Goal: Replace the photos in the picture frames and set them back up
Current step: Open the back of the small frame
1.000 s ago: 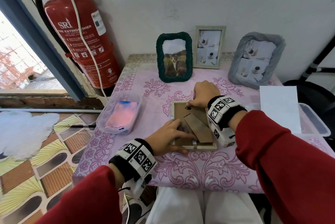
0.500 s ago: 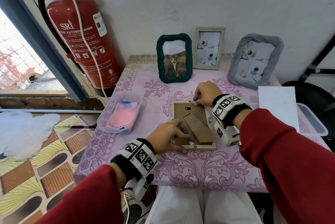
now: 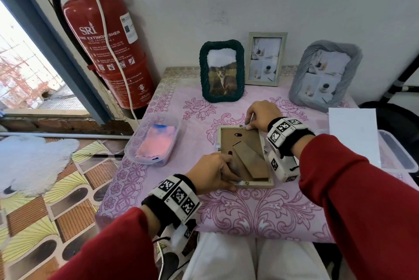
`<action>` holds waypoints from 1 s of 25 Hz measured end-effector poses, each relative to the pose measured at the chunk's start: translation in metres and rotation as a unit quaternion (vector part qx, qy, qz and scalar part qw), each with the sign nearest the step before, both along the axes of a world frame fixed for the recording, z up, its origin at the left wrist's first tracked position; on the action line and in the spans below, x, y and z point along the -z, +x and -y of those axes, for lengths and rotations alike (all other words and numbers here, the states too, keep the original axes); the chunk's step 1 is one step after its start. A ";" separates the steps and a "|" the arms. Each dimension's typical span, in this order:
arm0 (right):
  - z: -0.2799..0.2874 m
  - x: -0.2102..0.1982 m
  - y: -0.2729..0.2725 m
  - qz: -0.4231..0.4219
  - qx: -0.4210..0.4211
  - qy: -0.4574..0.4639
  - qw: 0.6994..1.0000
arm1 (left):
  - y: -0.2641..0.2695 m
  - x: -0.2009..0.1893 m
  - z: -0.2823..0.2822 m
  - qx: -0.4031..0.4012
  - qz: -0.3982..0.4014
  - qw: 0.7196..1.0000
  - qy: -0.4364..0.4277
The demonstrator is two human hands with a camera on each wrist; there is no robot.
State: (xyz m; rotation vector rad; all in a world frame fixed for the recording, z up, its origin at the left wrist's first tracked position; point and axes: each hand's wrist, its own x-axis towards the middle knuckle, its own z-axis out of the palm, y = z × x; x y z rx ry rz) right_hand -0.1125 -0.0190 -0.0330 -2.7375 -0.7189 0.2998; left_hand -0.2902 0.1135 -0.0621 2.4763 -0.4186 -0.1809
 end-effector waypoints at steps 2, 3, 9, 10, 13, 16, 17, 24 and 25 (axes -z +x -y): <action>-0.001 0.002 0.000 0.008 0.007 -0.004 1.000 | 0.000 0.001 0.001 0.000 0.008 1.000 -0.002; -0.002 0.003 0.000 0.012 0.010 -0.004 1.000 | 0.000 0.000 0.001 0.001 0.011 1.000 -0.002; 0.002 0.012 -0.006 0.030 0.005 0.007 1.000 | -0.001 0.001 0.002 -0.022 0.002 1.000 -0.012; 0.004 0.012 -0.008 0.029 -0.003 0.007 1.000 | -0.002 0.000 0.003 -0.029 -0.007 0.999 -0.016; 0.014 0.009 -0.017 -0.001 -0.036 0.019 0.999 | -0.003 -0.003 0.003 -0.045 -0.021 0.998 -0.042; 0.031 0.005 -0.033 -0.045 -0.067 0.038 0.996 | -0.001 -0.001 0.000 -0.137 0.007 0.985 -0.103; 0.036 0.007 -0.040 -0.035 -0.067 0.034 0.997 | 0.000 0.000 -0.001 -0.176 0.025 0.979 -0.101; 0.044 0.019 -0.099 -0.065 -0.025 0.073 0.995 | 0.005 0.006 0.008 -0.261 0.031 0.961 -0.086; 0.044 0.021 -0.101 -0.064 -0.015 0.057 0.996 | 0.006 0.006 0.009 -0.263 0.029 0.960 -0.088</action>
